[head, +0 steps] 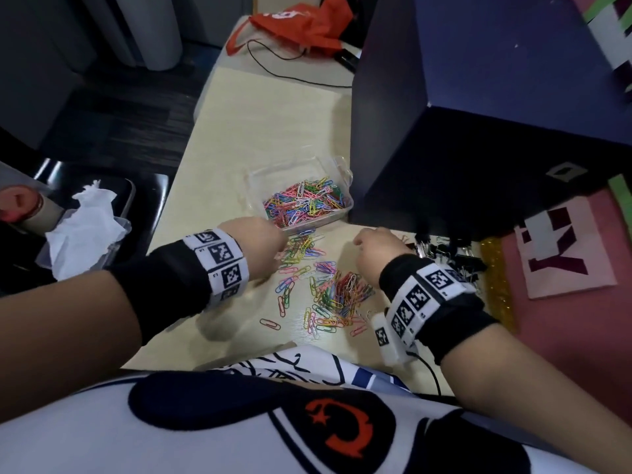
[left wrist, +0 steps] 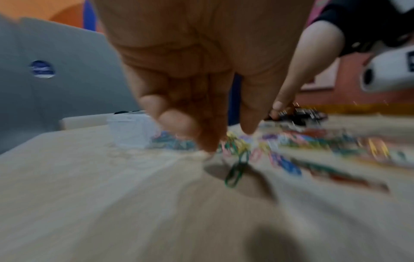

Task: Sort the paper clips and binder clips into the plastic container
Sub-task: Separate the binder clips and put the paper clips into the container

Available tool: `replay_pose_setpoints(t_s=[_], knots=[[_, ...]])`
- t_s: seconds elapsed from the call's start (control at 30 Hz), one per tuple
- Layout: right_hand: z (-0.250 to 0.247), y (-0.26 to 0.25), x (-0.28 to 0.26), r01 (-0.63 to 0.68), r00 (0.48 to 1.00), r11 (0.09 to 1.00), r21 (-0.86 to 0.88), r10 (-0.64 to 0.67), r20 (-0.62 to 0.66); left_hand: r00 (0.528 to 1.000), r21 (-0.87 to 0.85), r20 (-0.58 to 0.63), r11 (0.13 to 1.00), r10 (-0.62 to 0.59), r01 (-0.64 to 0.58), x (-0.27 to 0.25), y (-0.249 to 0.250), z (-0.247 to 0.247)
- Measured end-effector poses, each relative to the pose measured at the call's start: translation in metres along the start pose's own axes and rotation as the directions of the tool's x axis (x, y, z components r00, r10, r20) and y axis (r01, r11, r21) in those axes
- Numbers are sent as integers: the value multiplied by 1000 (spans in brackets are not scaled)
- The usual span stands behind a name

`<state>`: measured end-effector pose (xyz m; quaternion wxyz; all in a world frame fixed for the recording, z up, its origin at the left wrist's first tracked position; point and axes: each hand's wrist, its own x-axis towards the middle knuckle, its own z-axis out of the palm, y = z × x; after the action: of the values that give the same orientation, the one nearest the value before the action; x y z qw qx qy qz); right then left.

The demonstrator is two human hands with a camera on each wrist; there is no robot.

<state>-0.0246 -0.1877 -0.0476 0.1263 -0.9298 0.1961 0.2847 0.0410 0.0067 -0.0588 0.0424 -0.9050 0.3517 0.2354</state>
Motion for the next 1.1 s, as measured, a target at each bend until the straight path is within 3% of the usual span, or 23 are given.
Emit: replay_pose_setpoints(t_s=[0.1, 0.3, 0.43, 0.57, 0.7, 0.77, 0.87, 0.97, 1.1], knots=[[11, 14, -3, -85, 995, 996, 4, 86, -56, 998, 69, 41, 997, -40, 37, 2, 2, 17], [44, 19, -14, 160, 981, 987, -12, -161, -111, 998, 10, -4, 998, 69, -69, 3, 13, 35], [52, 13, -19, 254, 967, 965, 67, -251, -53, 991, -31, -47, 991, 127, -129, 6, 21, 30], [34, 18, -22, 140, 988, 989, 54, -136, -77, 992, -60, -62, 991, 114, -117, 19, 26, 21], [30, 27, -38, -61, 992, 976, -211, 82, 94, 991, 15, -26, 991, 132, -132, 18, 31, 23], [39, 29, -45, -105, 983, 970, -217, 135, 127, 983, 29, 8, 983, 183, -183, 14, 33, 24], [54, 24, -46, -94, 990, 991, -96, 103, 93, 958, 56, 100, 960, 268, -274, 4, 32, 29], [63, 13, -40, -2, 999, 999, 54, -1, 52, 936, 130, 175, 935, 305, -329, -4, 31, 30], [49, 11, -38, 43, 999, 996, 75, -45, 28, 940, 135, 143, 935, 310, -328, -6, 26, 23]])
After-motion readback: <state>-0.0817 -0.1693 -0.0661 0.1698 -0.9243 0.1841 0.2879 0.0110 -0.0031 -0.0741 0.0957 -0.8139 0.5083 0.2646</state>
